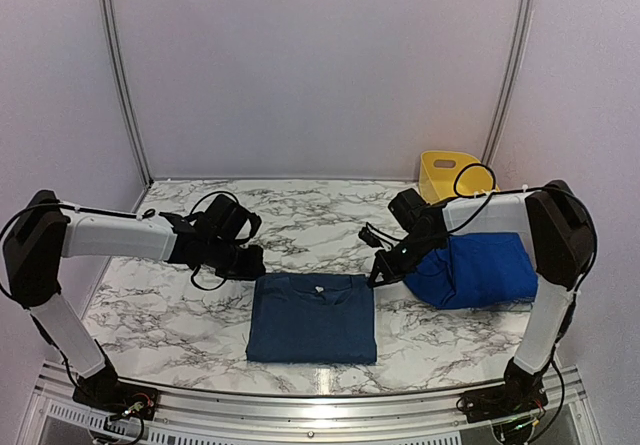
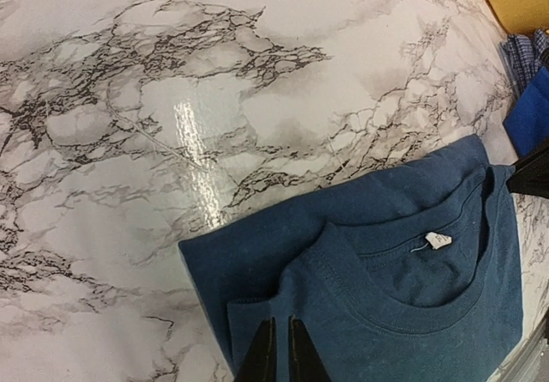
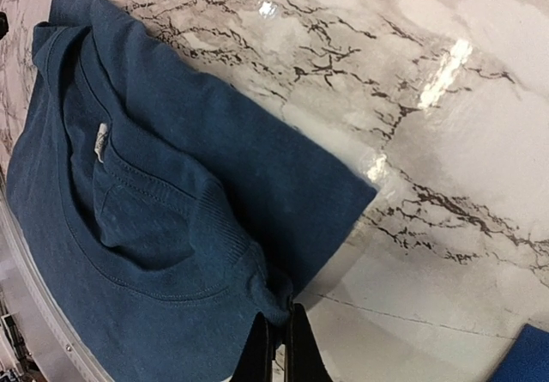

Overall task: Fold and stack the mixed laundry pile
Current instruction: Adjust the square-folded T-shirt at the center of the board.

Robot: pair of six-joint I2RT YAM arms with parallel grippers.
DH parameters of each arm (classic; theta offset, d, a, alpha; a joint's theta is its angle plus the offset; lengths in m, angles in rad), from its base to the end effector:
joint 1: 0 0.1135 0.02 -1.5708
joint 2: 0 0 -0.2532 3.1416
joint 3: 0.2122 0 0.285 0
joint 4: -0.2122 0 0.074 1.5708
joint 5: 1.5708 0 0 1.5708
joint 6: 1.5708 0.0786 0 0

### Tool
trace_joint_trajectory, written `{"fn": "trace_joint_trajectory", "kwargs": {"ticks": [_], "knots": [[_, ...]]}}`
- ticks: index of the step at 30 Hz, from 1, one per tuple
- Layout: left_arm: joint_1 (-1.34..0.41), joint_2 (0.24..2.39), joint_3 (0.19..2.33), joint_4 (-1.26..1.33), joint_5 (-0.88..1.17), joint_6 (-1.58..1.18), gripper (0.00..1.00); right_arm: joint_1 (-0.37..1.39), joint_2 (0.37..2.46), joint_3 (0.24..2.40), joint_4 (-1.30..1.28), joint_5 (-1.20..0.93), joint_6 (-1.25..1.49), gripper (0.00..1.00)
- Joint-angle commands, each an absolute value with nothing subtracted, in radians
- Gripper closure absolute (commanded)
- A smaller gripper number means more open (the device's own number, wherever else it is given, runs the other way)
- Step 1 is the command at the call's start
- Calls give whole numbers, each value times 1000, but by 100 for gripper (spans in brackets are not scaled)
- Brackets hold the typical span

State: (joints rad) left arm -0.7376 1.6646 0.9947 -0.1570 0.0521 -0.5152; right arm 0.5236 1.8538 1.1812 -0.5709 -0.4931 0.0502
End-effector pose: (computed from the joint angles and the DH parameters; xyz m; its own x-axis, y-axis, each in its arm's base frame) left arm 0.2952 -0.2738 0.1274 -0.8177 0.0782 -0.5704 0.3388 0.8663 -0.3670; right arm 0.3209 0.2283 0.0944 -0.8477 -0.4384 -0.2986 -0.5303 0.7097 0.4638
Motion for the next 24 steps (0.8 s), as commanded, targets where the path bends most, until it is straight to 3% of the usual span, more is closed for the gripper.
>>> {"fn": "trace_joint_trajectory", "kwargs": {"ticks": [1, 7, 12, 20, 24], "knots": [[-728, 1665, 985, -155, 40, -508, 87, 515, 1845, 1220, -577, -512, 39, 100], [-728, 1747, 1021, -157, 56, -503, 79, 515, 1855, 1223, -575, -512, 46, 100], [-728, 1810, 1059, -156, 74, -490, 79, 515, 1867, 1230, -578, -513, 44, 100], [-726, 1708, 1031, -175, 57, -479, 100, 515, 1849, 1251, -593, -515, 39, 100], [-715, 1631, 1004, -201, 32, -472, 100, 515, 1828, 1278, -604, -514, 34, 100]]}}
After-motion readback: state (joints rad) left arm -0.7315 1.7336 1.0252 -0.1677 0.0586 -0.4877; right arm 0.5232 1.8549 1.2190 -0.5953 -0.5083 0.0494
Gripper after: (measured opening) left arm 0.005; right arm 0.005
